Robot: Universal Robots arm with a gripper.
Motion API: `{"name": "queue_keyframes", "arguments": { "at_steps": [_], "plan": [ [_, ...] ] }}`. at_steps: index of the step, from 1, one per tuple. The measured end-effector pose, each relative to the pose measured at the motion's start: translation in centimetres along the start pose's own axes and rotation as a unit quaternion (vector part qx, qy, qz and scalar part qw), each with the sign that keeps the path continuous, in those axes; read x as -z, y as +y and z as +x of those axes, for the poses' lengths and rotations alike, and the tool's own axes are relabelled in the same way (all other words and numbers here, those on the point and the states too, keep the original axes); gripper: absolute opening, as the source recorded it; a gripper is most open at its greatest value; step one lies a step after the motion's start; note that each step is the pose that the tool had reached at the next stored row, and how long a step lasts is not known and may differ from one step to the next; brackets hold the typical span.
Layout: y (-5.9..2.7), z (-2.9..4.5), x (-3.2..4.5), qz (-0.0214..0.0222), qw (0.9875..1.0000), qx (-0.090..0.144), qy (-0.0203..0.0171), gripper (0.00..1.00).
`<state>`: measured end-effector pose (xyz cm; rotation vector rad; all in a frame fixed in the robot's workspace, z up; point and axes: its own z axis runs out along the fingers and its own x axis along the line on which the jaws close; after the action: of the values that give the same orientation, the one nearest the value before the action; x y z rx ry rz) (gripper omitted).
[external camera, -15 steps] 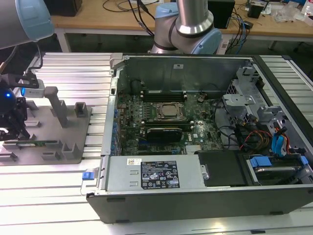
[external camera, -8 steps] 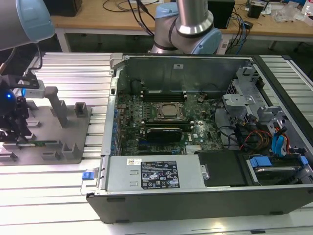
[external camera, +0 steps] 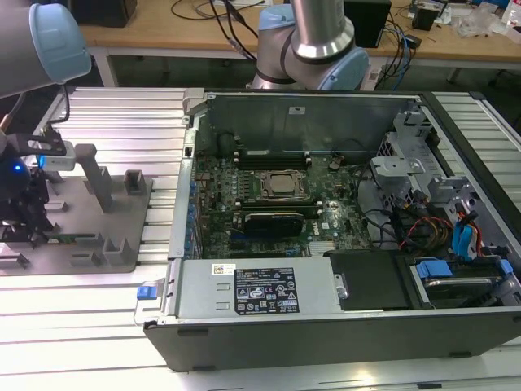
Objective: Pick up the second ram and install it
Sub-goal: 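Pick up the second ram and move it above second insertion slot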
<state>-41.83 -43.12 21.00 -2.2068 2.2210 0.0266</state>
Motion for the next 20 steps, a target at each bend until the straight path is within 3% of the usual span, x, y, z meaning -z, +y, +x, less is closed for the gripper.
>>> {"name": "queue_keyframes", "arguments": {
  "at_steps": [9,10,17,18,19,20],
  "plan": [
    [0.17,-0.28,-0.13,0.0000,1.0000,0.000,0.0008,0.28],
    [0.17,-0.28,-0.14,0.0000,1.0000,0.000,0.0008,0.19],
    [0.17,-0.05,-0.13,0.0000,1.0000,0.000,0.0008,0.19],
    [0.17,-0.05,-0.13,0.0000,1.0000,0.000,0.0008,0.17],
    [0.17,-0.05,-0.13,0.0001,1.0000,0.000,0.0008,0.09],
    [0.17,-0.04,-0.13,0.0001,1.0000,0.000,0.0008,0.09]
  ]
}}
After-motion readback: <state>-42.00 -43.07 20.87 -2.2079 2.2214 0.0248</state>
